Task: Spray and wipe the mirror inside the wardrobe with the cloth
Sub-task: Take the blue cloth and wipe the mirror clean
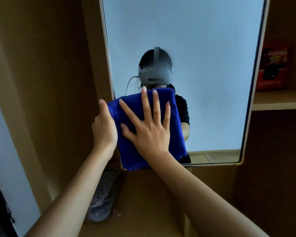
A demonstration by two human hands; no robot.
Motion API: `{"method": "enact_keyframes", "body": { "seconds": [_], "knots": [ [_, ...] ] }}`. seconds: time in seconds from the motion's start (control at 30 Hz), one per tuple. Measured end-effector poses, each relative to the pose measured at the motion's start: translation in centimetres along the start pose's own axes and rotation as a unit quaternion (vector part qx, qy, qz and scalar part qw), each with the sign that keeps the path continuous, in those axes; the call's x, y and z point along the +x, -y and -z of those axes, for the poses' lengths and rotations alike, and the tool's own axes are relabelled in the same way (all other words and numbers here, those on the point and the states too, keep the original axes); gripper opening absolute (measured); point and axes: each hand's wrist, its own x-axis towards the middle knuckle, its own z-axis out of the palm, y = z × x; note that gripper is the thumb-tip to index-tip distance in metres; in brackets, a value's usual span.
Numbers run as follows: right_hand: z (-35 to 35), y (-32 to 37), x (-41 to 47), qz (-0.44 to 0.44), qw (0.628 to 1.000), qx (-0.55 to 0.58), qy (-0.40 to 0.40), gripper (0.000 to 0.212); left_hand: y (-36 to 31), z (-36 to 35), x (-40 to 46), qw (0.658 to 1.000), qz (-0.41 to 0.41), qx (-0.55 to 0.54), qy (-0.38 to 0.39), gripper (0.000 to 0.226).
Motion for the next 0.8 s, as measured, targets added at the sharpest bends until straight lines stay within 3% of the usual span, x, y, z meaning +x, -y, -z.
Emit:
{"method": "enact_keyframes", "body": {
  "seconds": [0.5,0.8],
  "knots": [
    [-0.8,-3.7,-6.1,0.022,0.999,-0.026,0.008,0.059,2.5,-1.3,1.2,0.984,-0.162,0.038,-0.058,0.046],
    [1.9,-12.9,-7.9,-0.028,0.997,-0.066,0.007,0.063,2.3,-2.1,0.8,0.971,-0.2,0.054,-0.117,0.04]
  ]
}}
